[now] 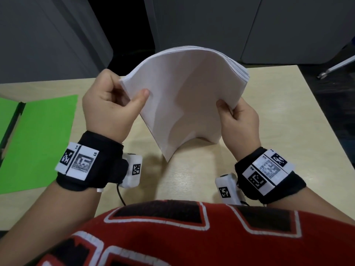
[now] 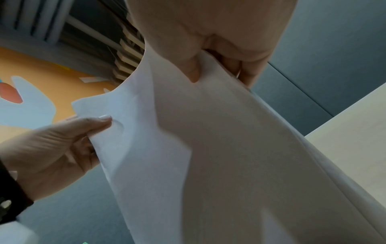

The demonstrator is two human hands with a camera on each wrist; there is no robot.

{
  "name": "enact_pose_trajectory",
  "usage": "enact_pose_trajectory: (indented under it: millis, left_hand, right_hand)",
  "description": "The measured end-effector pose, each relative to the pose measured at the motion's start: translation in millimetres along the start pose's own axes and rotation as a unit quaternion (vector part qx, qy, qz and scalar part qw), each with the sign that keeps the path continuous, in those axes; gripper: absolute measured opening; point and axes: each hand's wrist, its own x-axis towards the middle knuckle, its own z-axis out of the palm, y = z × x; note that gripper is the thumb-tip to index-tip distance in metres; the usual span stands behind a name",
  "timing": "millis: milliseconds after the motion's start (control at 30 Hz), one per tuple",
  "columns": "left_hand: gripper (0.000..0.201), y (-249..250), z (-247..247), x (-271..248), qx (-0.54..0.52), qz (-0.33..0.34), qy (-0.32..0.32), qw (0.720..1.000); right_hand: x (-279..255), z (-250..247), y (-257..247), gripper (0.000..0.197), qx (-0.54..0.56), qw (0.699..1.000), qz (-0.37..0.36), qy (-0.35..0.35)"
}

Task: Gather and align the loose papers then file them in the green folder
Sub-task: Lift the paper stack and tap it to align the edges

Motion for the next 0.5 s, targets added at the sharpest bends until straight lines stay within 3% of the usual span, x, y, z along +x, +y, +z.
enact_pose_trajectory:
  millis: [233, 333, 500]
  left_hand:
    - [0.030, -6.9, -4.7, -11.8, -0.130, -0.032, -0.121, 0.984]
    - [0.026, -11.8, -6.7, -10.2, -0.109, -0.032, -0.110, 0.987]
    - [0.031, -16.0, -8.8, -2.2, 0.014, -0.002, -0.050, 0.999]
  right_hand:
    - [1.5, -1.3, 1.9, 0.037, 0.007, 1.000, 0.005, 0.006]
    - [3.3, -1.6, 3.1, 0.035, 0.015, 1.000, 0.015, 0.009]
    - [0.8, 0.6, 1.7, 0.038, 0.002, 1.000, 0.003, 0.002]
